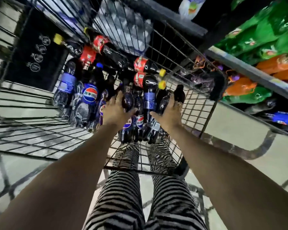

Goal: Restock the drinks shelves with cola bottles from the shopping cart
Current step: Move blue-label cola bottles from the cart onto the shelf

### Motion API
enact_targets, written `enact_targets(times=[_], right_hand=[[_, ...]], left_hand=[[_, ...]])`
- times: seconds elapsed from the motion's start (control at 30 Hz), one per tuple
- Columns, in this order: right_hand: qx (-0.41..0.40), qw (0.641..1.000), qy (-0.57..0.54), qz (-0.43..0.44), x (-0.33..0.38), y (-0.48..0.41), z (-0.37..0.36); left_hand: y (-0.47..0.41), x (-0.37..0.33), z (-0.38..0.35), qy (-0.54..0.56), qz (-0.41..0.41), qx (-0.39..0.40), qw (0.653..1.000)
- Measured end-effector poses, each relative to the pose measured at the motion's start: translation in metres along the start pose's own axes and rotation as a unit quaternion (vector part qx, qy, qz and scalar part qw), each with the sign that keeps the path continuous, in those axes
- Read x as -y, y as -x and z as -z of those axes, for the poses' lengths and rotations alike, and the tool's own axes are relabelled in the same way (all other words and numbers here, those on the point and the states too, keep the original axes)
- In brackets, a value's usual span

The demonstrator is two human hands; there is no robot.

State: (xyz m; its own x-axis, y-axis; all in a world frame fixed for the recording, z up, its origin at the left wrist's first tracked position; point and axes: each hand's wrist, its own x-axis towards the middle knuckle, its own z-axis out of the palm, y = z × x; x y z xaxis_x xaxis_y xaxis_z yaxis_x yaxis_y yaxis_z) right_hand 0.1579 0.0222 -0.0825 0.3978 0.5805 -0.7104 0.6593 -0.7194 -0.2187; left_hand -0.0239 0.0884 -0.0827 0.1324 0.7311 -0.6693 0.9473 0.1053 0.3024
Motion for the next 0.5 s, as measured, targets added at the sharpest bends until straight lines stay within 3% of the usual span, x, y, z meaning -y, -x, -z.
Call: enact_targets(times=[0.2, 0.5], right_hand=[[-0.071, 0.995, -0.06, -0.032, -0.005, -0.014, -0.02], [-0.128, 0.99, -0.028, -0.059, 0.003, -0.019, -0.037]], left_hand=[[-0.013, 0.009, -0.016, 0.121, -0.002, -0.086, 0.989], [-0.019, -0.002, -0.019, 0.134, 0.026, -0.103, 0.985]])
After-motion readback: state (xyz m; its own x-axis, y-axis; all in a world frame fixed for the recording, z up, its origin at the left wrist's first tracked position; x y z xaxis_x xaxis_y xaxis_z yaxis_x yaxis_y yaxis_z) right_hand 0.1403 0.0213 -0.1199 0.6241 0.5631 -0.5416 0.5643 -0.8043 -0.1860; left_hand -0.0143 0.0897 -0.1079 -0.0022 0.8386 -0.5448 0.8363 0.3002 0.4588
